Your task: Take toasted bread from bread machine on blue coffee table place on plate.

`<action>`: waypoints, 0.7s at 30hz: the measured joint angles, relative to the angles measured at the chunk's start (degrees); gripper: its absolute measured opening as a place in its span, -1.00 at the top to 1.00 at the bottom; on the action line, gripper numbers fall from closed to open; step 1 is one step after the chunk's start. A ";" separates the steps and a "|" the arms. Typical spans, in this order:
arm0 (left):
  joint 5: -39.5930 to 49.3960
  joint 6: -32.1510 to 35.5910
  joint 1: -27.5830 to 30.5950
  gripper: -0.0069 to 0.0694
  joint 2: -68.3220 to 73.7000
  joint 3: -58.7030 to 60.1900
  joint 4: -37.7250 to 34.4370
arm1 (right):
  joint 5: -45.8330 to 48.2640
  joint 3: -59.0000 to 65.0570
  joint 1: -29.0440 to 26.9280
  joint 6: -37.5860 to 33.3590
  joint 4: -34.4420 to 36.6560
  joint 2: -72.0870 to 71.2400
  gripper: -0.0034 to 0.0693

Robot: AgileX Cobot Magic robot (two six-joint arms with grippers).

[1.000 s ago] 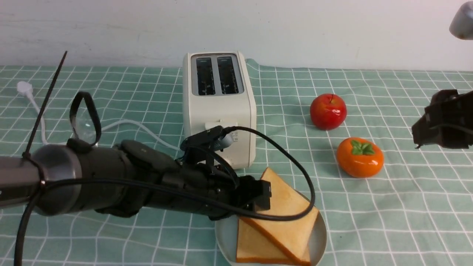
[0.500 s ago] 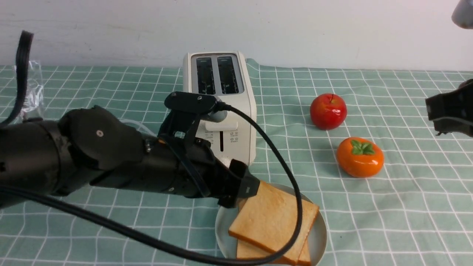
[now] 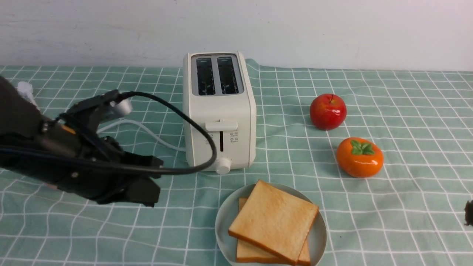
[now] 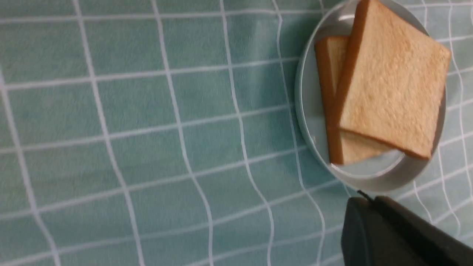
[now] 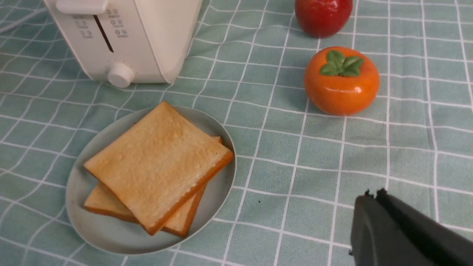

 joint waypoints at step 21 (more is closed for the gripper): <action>7.53 -0.39 1.06 0.86 -51.15 14.41 4.30 | -14.26 14.91 0.00 0.12 -7.13 -2.91 0.93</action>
